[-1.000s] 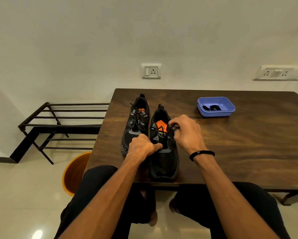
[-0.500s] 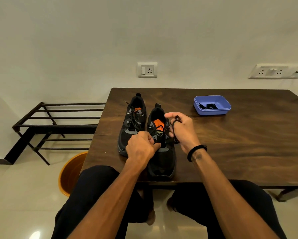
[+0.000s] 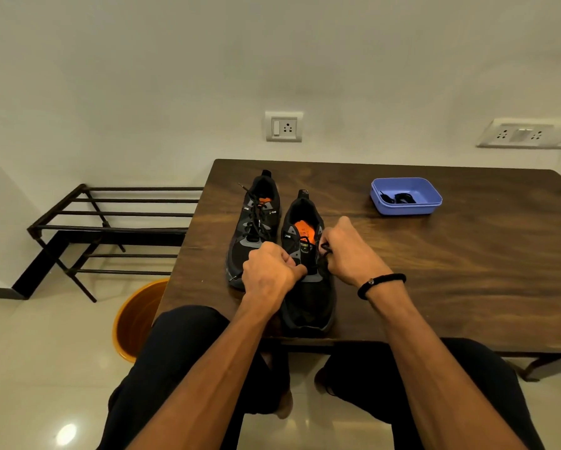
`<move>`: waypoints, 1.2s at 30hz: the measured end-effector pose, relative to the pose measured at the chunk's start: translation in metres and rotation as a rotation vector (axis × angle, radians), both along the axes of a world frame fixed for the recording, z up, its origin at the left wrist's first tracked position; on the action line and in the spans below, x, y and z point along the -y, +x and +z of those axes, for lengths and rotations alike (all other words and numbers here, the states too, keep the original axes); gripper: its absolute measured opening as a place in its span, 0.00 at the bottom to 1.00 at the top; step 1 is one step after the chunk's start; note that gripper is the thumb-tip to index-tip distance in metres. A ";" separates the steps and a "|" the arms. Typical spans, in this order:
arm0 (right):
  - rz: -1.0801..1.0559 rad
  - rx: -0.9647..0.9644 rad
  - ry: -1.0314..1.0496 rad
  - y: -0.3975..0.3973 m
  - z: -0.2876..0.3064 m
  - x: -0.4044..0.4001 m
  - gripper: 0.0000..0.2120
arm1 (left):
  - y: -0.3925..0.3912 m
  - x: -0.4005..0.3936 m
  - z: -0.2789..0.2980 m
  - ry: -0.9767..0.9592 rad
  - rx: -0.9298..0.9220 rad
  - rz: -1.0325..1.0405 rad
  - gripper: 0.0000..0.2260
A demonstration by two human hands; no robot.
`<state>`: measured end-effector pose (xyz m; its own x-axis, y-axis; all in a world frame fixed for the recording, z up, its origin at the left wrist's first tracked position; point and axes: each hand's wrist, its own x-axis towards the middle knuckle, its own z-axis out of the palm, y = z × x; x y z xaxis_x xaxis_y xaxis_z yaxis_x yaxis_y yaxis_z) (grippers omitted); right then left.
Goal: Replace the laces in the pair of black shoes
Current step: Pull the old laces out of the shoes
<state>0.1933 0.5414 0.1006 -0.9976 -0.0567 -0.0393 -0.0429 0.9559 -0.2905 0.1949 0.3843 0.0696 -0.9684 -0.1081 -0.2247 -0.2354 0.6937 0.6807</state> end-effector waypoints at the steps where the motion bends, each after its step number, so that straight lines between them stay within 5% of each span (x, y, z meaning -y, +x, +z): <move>1: 0.001 0.024 -0.027 0.002 0.003 -0.002 0.05 | 0.000 0.001 0.000 0.001 0.000 -0.001 0.08; 5: -0.010 0.248 -0.014 0.011 0.008 -0.006 0.15 | 0.001 -0.001 0.001 -0.007 -0.005 0.007 0.08; 10: -0.154 0.015 -0.125 0.005 0.006 -0.016 0.15 | 0.001 -0.001 0.002 0.006 -0.001 0.013 0.08; 13: -0.232 -0.077 -0.467 0.005 0.009 -0.015 0.14 | 0.001 -0.001 0.002 0.004 0.007 0.017 0.08; 16: -0.382 0.129 -1.123 0.005 0.002 0.002 0.12 | 0.000 -0.001 0.001 0.001 0.011 0.008 0.08; 18: -0.480 0.164 -1.273 0.003 -0.001 0.007 0.09 | 0.000 0.000 0.000 0.006 0.009 0.007 0.08; 21: -0.566 -0.062 -0.936 -0.003 -0.003 -0.001 0.11 | 0.000 0.001 -0.001 0.018 0.006 0.003 0.08; 24: -0.359 -0.248 -0.622 0.001 0.001 -0.012 0.15 | 0.000 0.001 -0.001 0.016 0.010 0.006 0.08; 30: 0.048 0.105 -0.108 0.008 -0.007 -0.009 0.16 | 0.001 -0.001 -0.001 -0.012 -0.005 0.010 0.07; 36: 0.044 0.092 -0.047 0.006 -0.011 -0.006 0.11 | 0.002 -0.002 0.000 -0.029 -0.012 0.011 0.09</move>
